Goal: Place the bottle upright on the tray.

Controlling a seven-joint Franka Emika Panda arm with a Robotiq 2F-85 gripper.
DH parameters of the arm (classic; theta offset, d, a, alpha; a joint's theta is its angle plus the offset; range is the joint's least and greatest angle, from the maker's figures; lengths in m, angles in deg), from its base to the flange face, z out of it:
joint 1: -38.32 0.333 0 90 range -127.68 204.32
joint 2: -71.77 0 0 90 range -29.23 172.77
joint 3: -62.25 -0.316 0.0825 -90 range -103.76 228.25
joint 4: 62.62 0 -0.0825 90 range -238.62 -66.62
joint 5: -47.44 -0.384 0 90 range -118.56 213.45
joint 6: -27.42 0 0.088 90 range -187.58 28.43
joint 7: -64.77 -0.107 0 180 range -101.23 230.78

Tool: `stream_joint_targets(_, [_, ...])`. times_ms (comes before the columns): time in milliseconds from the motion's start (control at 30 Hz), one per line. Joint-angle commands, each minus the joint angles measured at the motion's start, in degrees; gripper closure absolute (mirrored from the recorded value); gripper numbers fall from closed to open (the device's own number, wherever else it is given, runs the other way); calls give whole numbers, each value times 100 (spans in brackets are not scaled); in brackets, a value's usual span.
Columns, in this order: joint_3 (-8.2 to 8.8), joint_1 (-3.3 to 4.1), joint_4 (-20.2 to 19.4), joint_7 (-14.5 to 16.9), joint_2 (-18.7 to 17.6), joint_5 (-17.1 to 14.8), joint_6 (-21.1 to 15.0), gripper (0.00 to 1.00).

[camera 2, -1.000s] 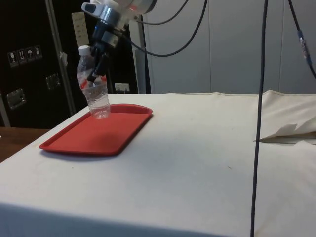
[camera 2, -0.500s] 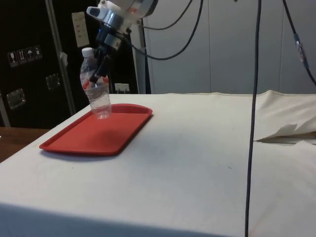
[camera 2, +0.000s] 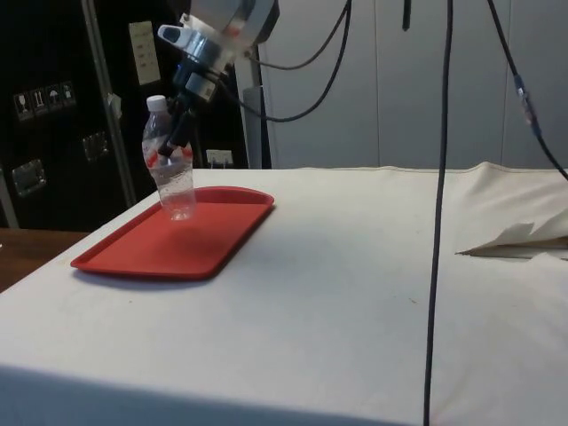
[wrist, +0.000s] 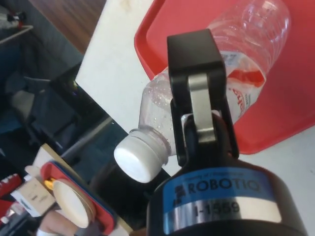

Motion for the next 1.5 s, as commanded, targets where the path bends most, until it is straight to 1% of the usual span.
stream_joint_targets(0, [-23, -57, 92, 92, -80, -143, -6, 67])
stream_joint_targets(33, [6, -57, 143, 132, -143, -241, 11, 67])
stream_joint_targets(100, [17, -63, 172, 149, -183, -298, 17, 67])
stream_joint_targets(133, [40, -69, 223, 178, -241, -378, 23, 67])
stream_joint_targets(167, [74, -23, 160, 132, -206, -309, 29, 67])
stream_joint_targets(200, [46, -74, 252, 189, -275, -424, 23, 67])
stream_joint_targets(367, [103, -69, 401, 201, -435, -607, 34, 67])
stream_joint_targets(467, [132, -63, 453, 178, -487, -647, 46, 67])
stream_joint_targets(533, [149, -40, 430, 172, -476, -636, 52, 67])
stream_joint_targets(567, [149, -63, 481, 160, -516, -665, 57, 67])
stream_joint_targets(667, [166, -69, 521, 143, -550, -693, 86, 67])
stream_joint_targets(800, [189, -120, 613, 178, -636, -854, 160, 67])
stream_joint_targets(833, [229, -69, 561, 155, -613, -825, 160, 67])
stream_joint_targets(867, [201, -126, 630, 195, -659, -905, 178, 67])
stream_joint_targets(933, [241, -138, 682, 252, -722, -1066, 258, 67])
stream_joint_targets(1100, [315, -143, 716, 327, -796, -1324, 430, 67])
stream_joint_targets(1133, [350, -149, 722, 338, -814, -1398, 510, 67])
stream_joint_targets(1167, [361, -103, 682, 304, -791, -1312, 447, 67])
stream_joint_targets(1200, [350, -149, 722, 338, -814, -1398, 510, 67])
stream_joint_targets(1233, [367, -155, 728, 338, -819, -1432, 550, 67])
stream_joint_targets(1267, [407, -149, 739, 338, -825, -1484, 630, 67])
stream_joint_targets(1367, [470, -132, 739, 338, -831, -1530, 716, 67])
stream_joint_targets(1467, [504, -109, 705, 321, -814, -1507, 762, 67])
